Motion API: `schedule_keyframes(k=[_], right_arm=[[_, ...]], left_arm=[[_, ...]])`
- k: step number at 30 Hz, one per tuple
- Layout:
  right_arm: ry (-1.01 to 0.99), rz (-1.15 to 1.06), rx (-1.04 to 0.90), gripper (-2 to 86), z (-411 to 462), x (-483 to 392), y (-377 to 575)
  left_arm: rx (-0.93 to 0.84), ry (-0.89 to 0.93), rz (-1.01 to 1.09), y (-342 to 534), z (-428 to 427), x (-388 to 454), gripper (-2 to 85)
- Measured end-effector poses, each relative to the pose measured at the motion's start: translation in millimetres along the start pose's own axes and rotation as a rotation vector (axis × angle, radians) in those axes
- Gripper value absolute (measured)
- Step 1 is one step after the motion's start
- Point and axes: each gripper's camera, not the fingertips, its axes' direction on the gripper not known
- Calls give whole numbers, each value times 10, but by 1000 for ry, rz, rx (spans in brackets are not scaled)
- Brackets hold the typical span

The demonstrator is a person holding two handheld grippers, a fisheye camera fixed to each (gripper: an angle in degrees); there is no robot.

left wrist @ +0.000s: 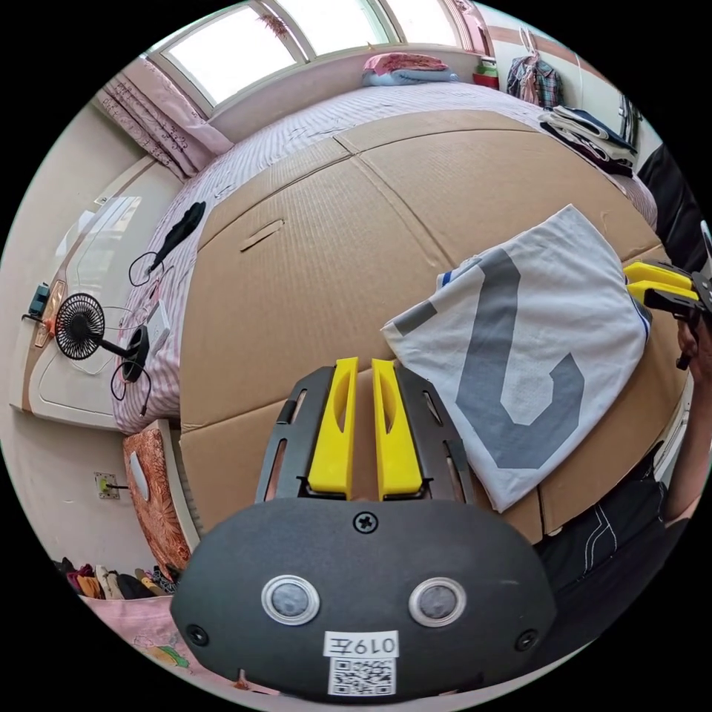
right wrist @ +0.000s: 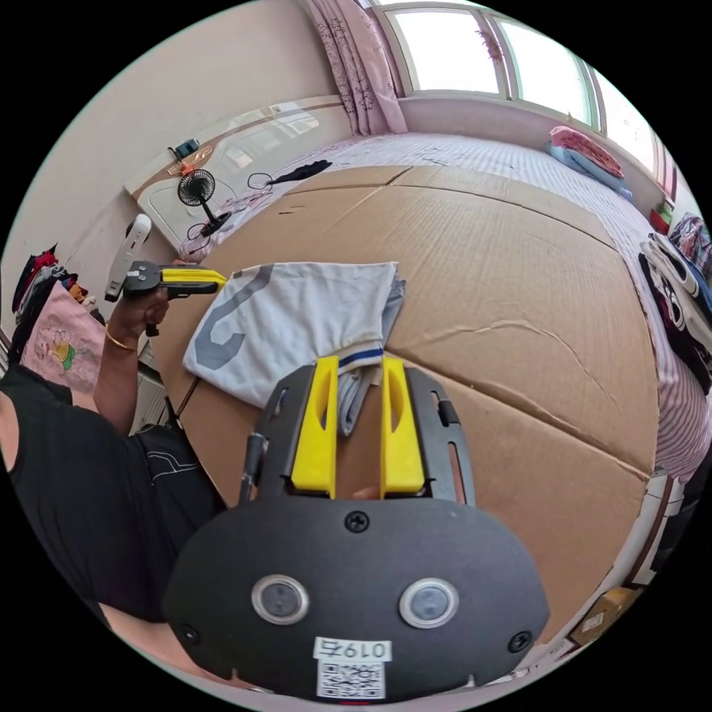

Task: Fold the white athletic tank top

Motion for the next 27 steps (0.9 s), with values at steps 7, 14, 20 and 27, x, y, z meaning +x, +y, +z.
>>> schedule_keyframes(k=[7,14,20,27], right_arm=[[-5,2,-11,89,259,-244,-12],[188,-268,181,53,51,-997,126],[305,-568,50,61,439,-1831,221],[334,-754,0,83,773,-2462,185]], left_arm=[[-9,9,2,68,151,-155,14],[250,1,70,676,-163,-326,18],[365,85,468,1348,-280,195,40],[401,303,476,1478,-291,-71,73]])
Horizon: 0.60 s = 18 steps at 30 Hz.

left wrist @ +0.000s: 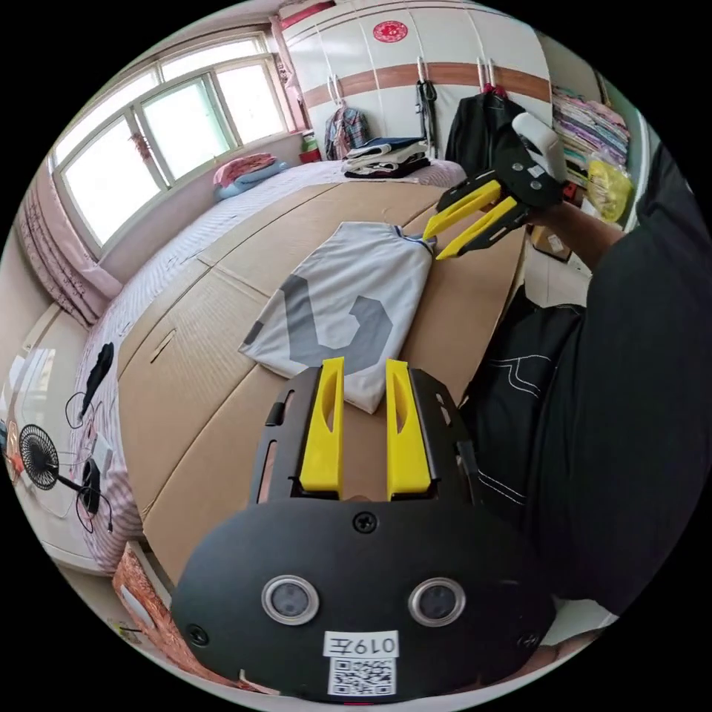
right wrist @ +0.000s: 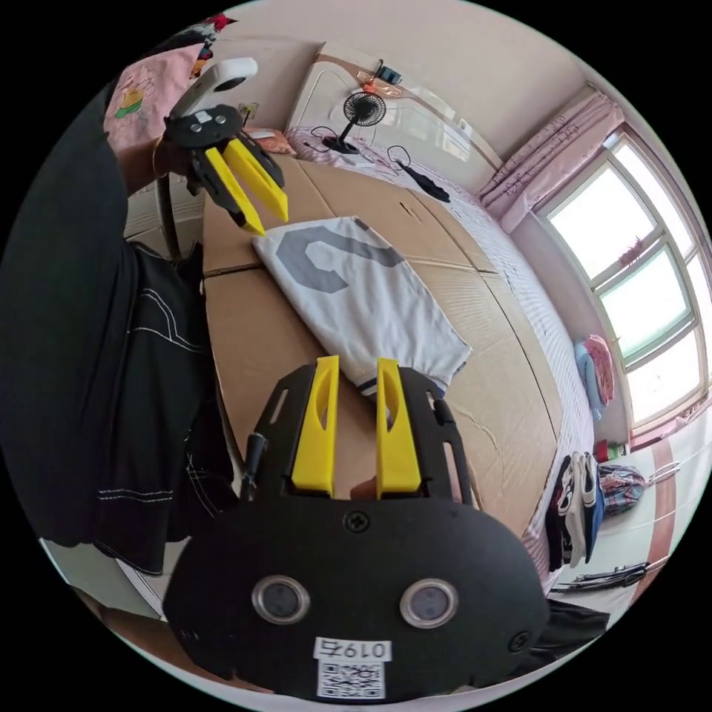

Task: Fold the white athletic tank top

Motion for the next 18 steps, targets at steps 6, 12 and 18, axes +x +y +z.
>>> schedule_keyframes(k=[6,12,18], right_arm=[[20,-11,-66,85,140,-143,-280],[58,-27,-127,87,245,-185,-512],[59,-50,-154,77,340,-229,-804]], left_arm=[[-136,-98,208,58,168,284,74],[-181,-124,248,38,218,254,37],[-213,-104,287,-11,261,218,15]])
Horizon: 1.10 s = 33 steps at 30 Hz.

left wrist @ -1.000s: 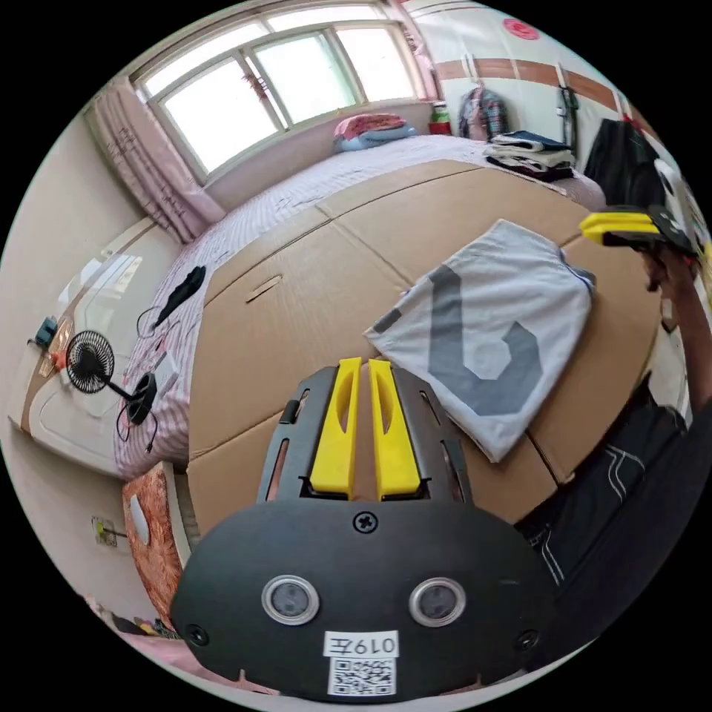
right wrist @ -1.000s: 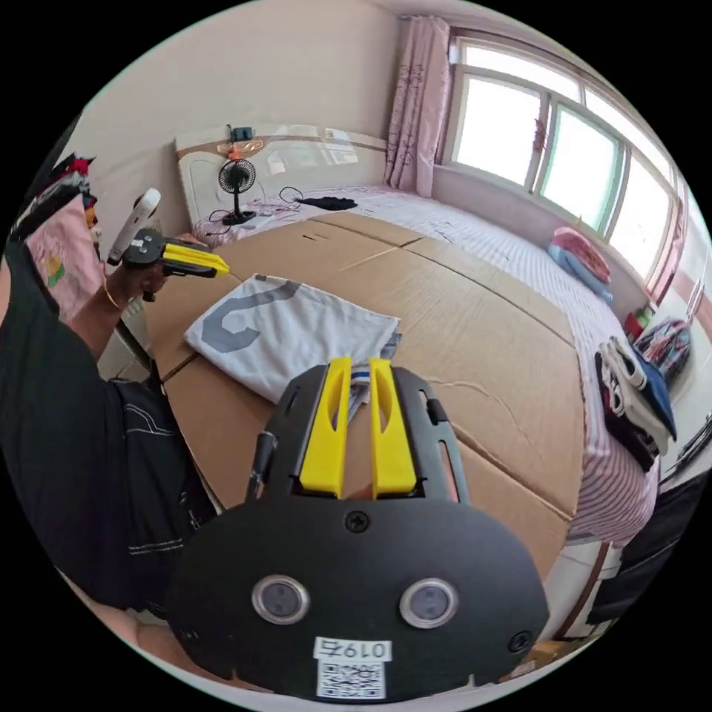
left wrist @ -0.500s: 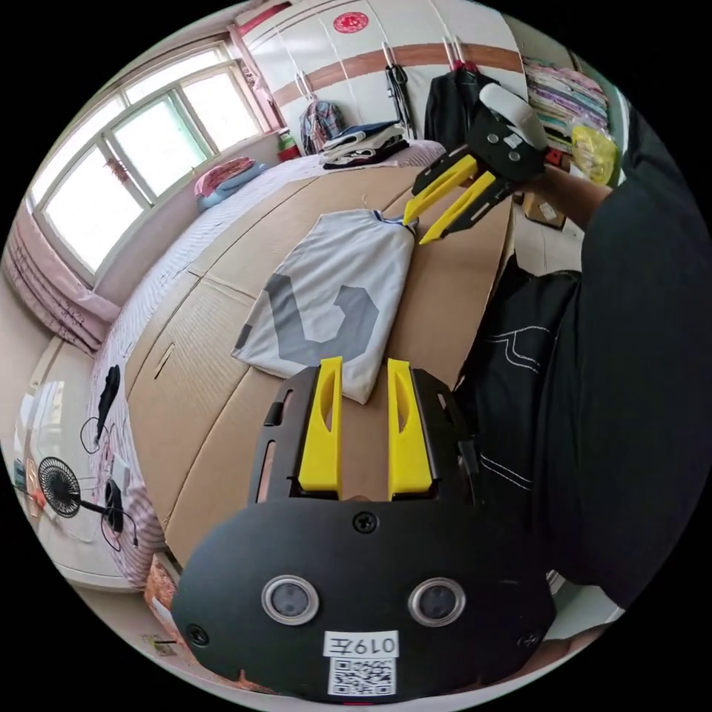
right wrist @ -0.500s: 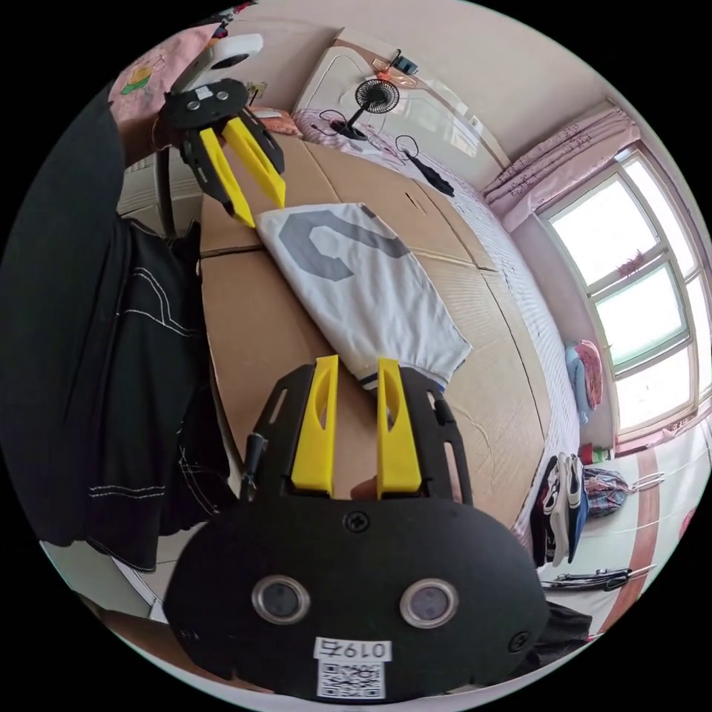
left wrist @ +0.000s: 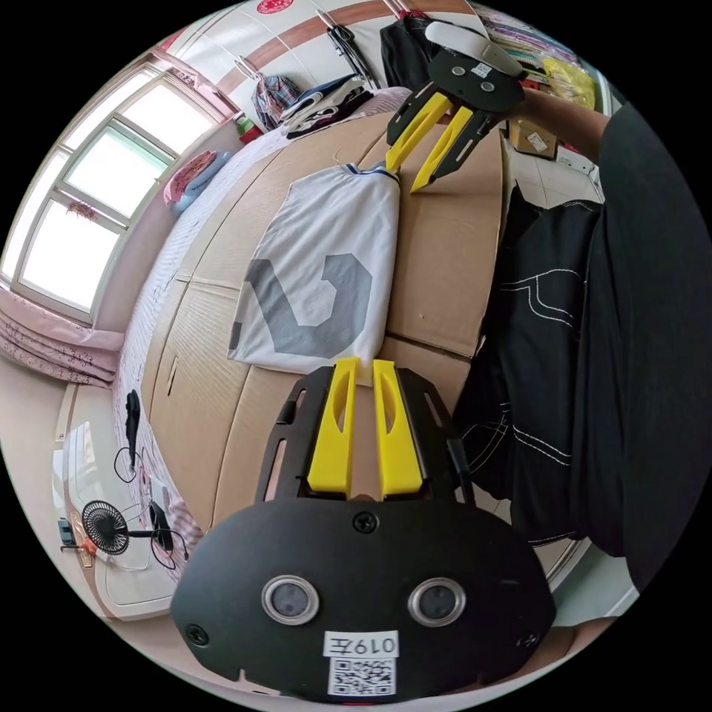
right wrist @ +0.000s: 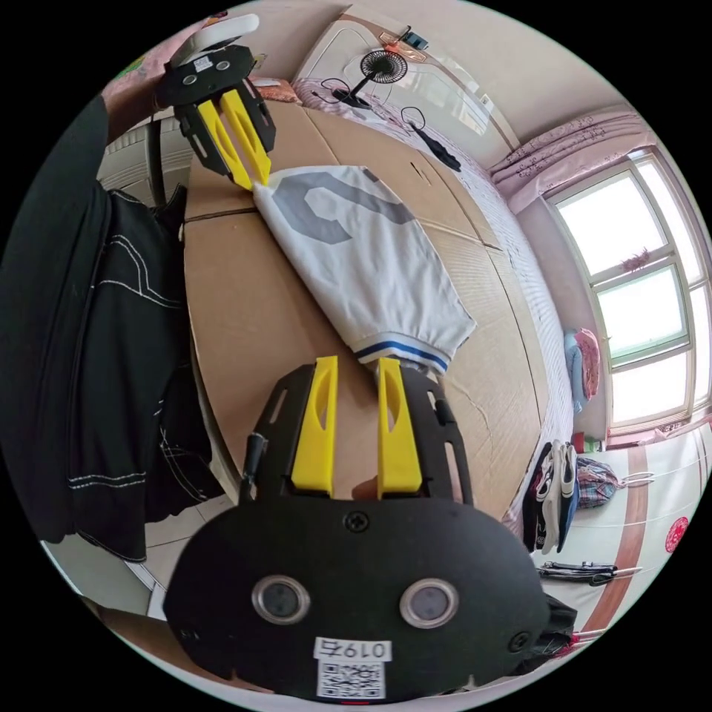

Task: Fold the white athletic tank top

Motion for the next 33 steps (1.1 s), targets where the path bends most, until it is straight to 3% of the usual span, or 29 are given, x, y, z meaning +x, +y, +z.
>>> schedule_keyframes(k=[9,16,25,33], right_arm=[[133,18,-33,14,146,89,-514],[154,103,-20,1,257,627,-885],[192,185,0,-6,474,1500,-1003],[276,128,-19,-7,485,1996,-716]], left_arm=[[-40,-97,16,-40,116,-227,11],[-59,-188,-3,-157,354,-704,11],[4,-140,-99,-245,648,-1420,11],[36,-107,-110,-208,706,-1473,11]])
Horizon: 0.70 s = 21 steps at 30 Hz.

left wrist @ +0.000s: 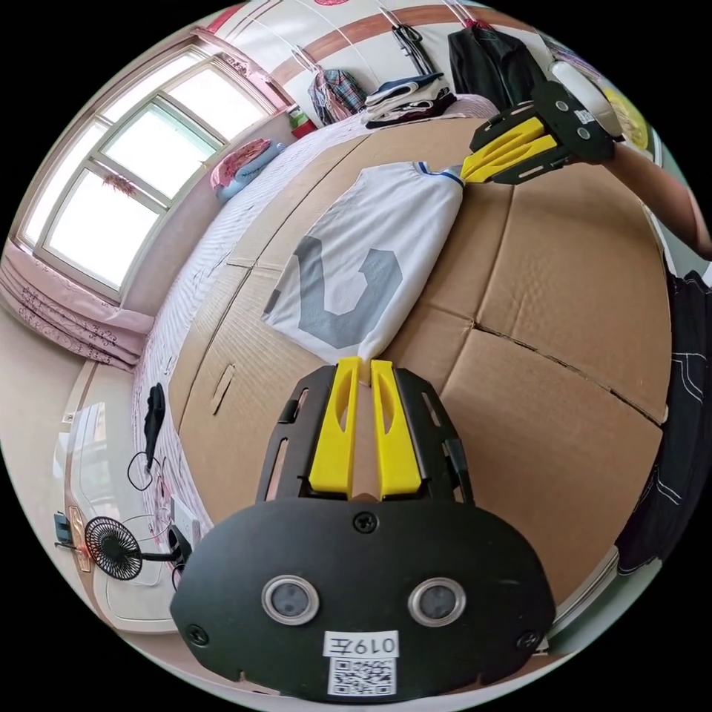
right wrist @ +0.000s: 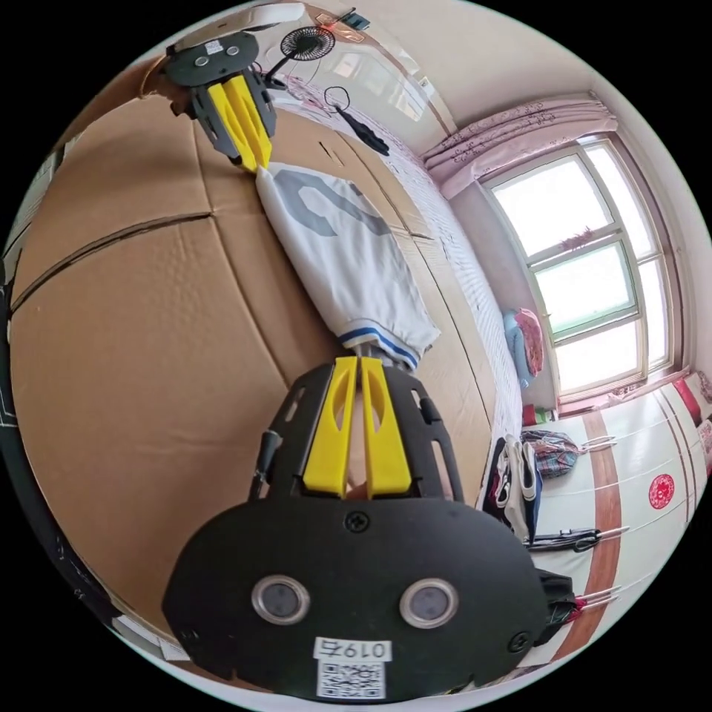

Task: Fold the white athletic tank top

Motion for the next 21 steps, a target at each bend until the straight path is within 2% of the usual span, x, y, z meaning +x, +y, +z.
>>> schedule_keyframes(k=[4,9,12,13,14,16,19,21], right_arm=[[10,81,68,-9,-82,479,256],[-155,297,113,-9,-22,1346,611],[-376,541,44,-5,306,2061,870],[-528,598,54,-2,447,2324,983],[-683,648,88,1,576,2567,1100],[-837,716,161,13,737,2877,1257],[-848,770,137,54,965,3268,1383],[-891,787,95,62,1131,3490,1434]], left_arm=[[9,20,26,53,-66,28,10],[11,60,17,188,-149,-53,10],[-2,68,6,285,-214,-116,11],[4,77,-14,308,-265,-153,11],[40,86,-43,309,-360,-189,12],[158,136,-96,251,-546,-224,14],[339,188,-97,-48,-749,-59,18],[379,165,-50,-321,-767,140,22]])
